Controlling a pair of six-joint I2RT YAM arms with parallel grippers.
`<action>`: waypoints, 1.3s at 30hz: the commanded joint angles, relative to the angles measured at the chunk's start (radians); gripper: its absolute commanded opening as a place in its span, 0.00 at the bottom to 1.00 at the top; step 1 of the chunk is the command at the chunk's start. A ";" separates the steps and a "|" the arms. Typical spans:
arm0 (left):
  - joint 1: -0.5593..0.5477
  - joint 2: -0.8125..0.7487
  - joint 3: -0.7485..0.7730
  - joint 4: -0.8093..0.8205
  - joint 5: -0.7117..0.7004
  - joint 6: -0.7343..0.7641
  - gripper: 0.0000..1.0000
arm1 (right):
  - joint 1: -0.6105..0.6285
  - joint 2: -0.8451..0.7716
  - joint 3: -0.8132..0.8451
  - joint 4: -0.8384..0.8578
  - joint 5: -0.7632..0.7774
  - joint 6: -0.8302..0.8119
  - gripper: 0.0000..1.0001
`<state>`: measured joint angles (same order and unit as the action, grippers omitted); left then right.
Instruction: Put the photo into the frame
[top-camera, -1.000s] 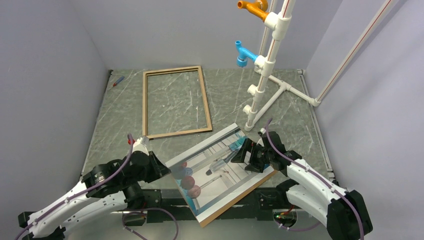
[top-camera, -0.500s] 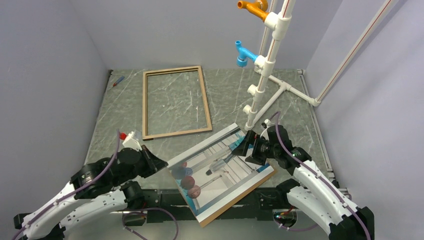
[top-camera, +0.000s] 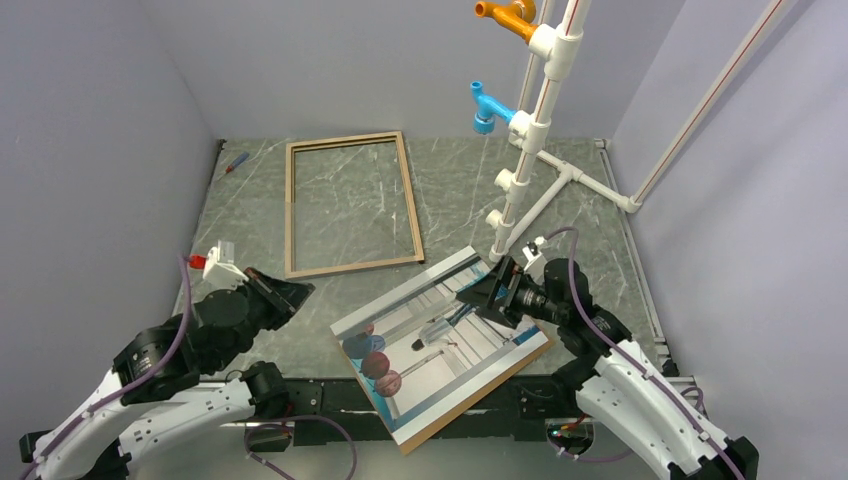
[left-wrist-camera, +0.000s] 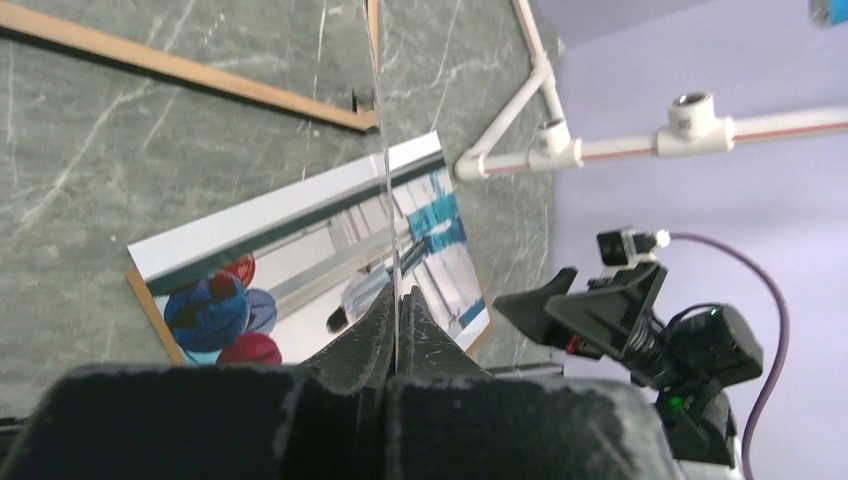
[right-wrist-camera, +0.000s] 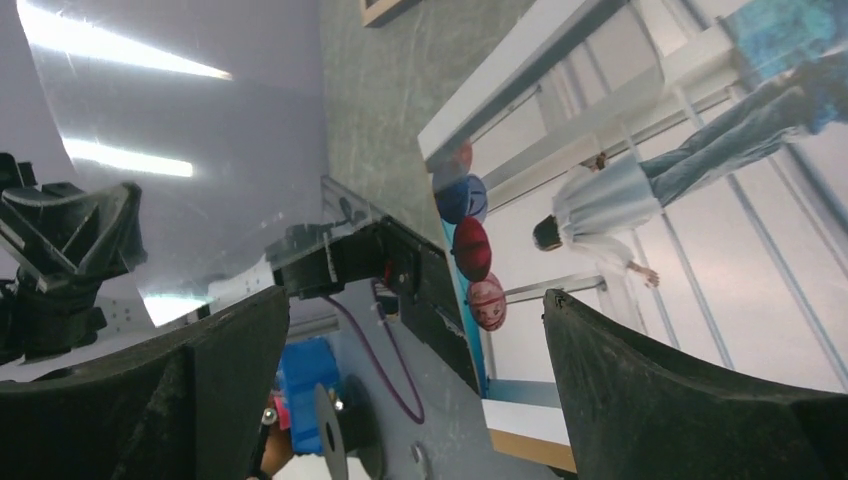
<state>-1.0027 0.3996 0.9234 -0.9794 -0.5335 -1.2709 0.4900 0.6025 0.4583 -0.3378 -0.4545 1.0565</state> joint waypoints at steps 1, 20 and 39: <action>-0.001 0.017 0.040 0.069 -0.147 -0.029 0.00 | 0.055 -0.006 -0.031 0.135 0.002 0.102 1.00; -0.001 0.050 -0.250 0.331 0.010 -0.243 0.00 | 0.368 0.314 -0.243 0.940 0.214 0.392 0.99; -0.001 0.004 -0.267 0.256 0.021 -0.287 0.03 | 0.490 0.675 -0.121 1.225 0.313 0.489 0.93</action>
<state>-1.0027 0.4301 0.6342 -0.7090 -0.5179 -1.5314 0.9417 1.2190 0.2699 0.7254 -0.1783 1.4979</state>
